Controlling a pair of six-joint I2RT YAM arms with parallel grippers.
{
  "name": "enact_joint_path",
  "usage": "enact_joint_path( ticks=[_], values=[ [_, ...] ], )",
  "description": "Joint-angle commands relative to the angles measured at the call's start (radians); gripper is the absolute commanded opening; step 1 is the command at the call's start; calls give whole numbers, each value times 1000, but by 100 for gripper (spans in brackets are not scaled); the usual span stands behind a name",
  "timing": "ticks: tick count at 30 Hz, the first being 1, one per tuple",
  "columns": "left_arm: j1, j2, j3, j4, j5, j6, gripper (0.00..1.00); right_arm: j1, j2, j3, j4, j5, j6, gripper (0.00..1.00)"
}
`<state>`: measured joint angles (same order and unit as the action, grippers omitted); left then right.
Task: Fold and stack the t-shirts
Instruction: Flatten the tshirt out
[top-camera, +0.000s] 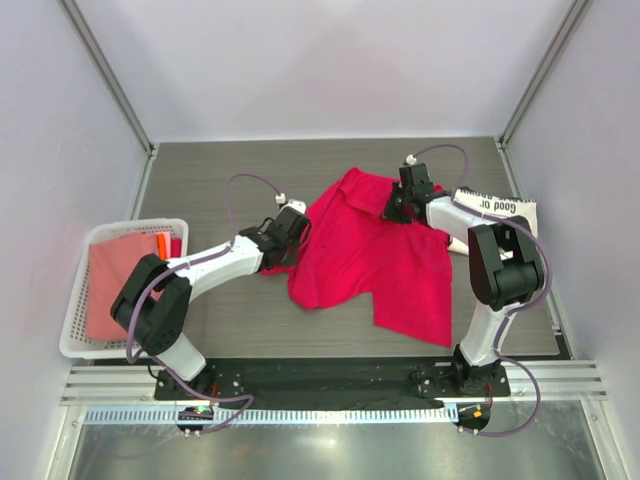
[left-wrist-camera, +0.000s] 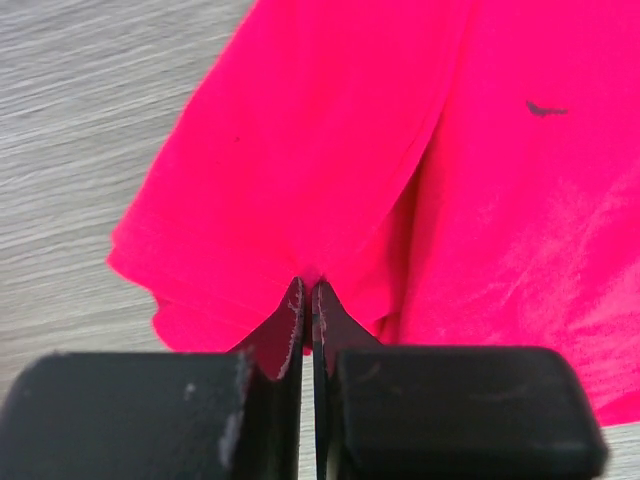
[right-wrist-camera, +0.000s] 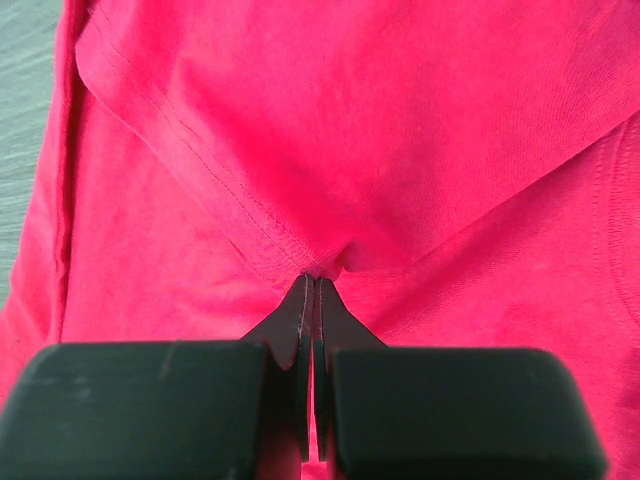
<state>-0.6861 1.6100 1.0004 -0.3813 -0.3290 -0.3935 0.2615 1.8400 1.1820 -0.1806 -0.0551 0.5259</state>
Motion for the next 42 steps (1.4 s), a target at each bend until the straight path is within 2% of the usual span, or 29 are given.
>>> enact_joint_path(
  ticks=[1, 7, 10, 14, 18, 21, 24, 25, 28, 29, 35, 38, 42],
  values=[
    [-1, -82, 47, -30, -74, -37, 0, -14, -77, 16, 23, -5, -1, 1],
    [66, -117, 122, -105, -84, -152, 0, -71, -93, 105, -46, -9, 19, 1],
    [176, -95, 231, -160, -36, -189, 0, -114, -73, 229, -124, -8, 16, 1],
    [292, -61, 432, -263, -99, -202, 0, -154, -59, 503, -247, -14, 2, 1],
    [333, -78, 651, -333, -133, -179, 0, -195, -105, 663, -325, -20, -1, 1],
    [353, -111, 760, -381, -168, -140, 0, -215, -165, 743, -375, -51, -6, 1],
    [355, -186, 889, -386, -197, -88, 0, -241, -327, 752, -381, -61, -9, 1],
    [355, -212, 889, -387, -197, -79, 0, -246, -328, 752, -379, -63, -12, 1],
    [355, -328, 949, -387, -159, -62, 0, -248, -488, 768, -376, -69, -40, 1],
    [355, -361, 954, -374, -116, -59, 0, -248, -577, 778, -376, -69, -47, 1],
    [355, -644, 925, -361, 17, -77, 0, -249, -856, 803, -375, -49, -112, 1],
    [353, -751, 903, -352, -8, -96, 0, -249, -982, 815, -367, -28, -136, 1],
    [355, -788, 929, -346, -10, -108, 0, -248, -1033, 879, -367, 8, -149, 1]
  ],
)
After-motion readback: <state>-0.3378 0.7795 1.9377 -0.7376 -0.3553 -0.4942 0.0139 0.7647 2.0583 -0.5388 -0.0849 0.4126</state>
